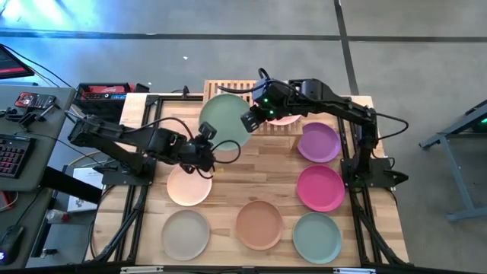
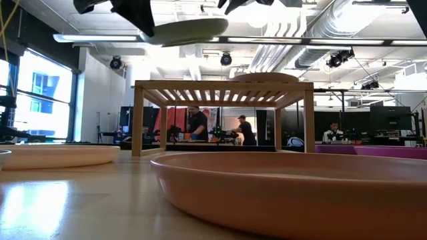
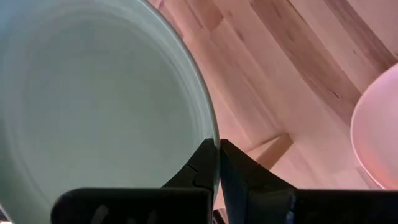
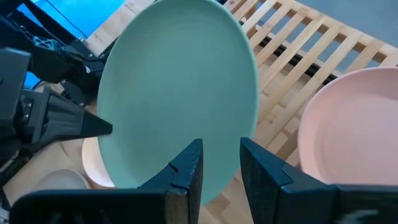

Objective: Place and stack plates onto a shelf
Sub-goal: Stack the light green plate on the light pink plate on the shelf

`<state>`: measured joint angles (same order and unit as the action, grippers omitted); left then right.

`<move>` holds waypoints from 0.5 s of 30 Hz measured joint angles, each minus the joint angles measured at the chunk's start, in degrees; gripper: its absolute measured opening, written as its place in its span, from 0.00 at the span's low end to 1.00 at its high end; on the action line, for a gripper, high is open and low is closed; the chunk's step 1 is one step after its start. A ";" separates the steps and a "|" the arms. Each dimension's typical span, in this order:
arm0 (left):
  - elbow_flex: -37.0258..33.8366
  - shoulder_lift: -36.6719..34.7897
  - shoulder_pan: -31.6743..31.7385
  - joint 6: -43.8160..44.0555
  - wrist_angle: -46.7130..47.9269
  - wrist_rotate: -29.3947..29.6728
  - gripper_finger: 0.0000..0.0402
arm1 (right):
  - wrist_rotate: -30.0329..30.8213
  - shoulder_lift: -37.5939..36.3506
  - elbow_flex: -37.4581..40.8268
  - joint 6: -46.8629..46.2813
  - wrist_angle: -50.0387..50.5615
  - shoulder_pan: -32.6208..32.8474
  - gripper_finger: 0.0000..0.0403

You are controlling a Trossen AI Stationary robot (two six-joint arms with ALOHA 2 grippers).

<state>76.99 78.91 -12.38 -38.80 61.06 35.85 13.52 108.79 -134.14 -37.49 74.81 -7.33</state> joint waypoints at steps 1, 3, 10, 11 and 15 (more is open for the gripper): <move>0.00 0.00 -0.16 -0.34 -0.23 0.58 0.00 | 0.00 0.00 0.00 0.20 0.02 0.00 0.21; 0.00 0.00 -0.24 -1.15 -0.84 1.40 0.00 | 0.00 0.00 0.01 0.21 0.02 0.00 0.21; 0.00 0.00 -0.50 -3.81 -2.72 3.39 0.00 | 0.53 0.00 0.00 0.20 0.53 -0.01 0.21; 0.00 0.00 -0.53 -3.92 -2.83 3.56 0.00 | 1.23 0.00 0.01 0.03 1.12 -0.04 0.21; 0.00 0.00 -0.55 -3.92 -2.80 3.68 0.00 | 2.47 0.00 0.01 0.00 2.82 -0.04 0.21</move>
<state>76.99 78.91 -12.93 -42.72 58.26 39.53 15.99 108.79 -134.13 -37.50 77.63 -7.38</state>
